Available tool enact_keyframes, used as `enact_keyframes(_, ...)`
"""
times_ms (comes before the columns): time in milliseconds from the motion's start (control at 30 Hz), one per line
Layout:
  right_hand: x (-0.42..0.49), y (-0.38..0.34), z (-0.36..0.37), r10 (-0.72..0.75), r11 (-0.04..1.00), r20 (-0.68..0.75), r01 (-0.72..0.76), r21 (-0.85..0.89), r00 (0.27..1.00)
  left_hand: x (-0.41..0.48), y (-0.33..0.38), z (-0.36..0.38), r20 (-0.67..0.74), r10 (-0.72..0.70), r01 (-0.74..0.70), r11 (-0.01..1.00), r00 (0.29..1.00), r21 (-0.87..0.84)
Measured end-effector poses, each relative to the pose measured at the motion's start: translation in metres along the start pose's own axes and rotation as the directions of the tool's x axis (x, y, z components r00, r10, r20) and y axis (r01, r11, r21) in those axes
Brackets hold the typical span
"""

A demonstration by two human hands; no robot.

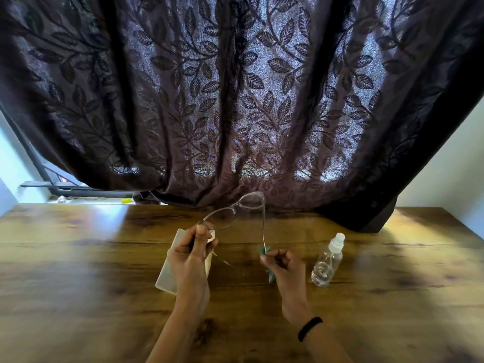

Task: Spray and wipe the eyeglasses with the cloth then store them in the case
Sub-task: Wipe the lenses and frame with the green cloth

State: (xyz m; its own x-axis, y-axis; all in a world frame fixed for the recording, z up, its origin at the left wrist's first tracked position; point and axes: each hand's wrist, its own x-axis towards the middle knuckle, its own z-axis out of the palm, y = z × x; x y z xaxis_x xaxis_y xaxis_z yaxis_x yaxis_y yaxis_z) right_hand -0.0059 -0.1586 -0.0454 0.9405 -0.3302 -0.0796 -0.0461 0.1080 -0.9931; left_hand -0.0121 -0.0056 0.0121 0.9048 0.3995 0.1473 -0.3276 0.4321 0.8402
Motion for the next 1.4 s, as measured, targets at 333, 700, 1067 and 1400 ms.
enact_keyframes(333,-0.015,-0.029,0.01,-0.352,0.934,-0.074,0.345,-0.094,0.933,0.004,0.005,-0.003,0.137,-0.179,0.169,0.982,0.974,0.086)
enact_keyframes(700,-0.038,-0.049,0.051,-0.353,0.935,0.168,0.352,0.039,0.921,-0.001,-0.004,0.004,0.165,-0.38,0.38,0.924,0.91,0.028)
enact_keyframes(1067,-0.034,-0.042,0.052,-0.429,0.887,0.209,0.454,-0.085,0.879,-0.003,-0.006,0.005,0.163,-0.413,0.405,0.911,0.896,0.081)
enact_keyframes(1400,-0.024,-0.009,0.029,-0.385,0.872,0.267,0.443,-0.207,0.883,0.005,0.001,0.008,0.189,-0.278,0.274,0.961,0.942,0.045)
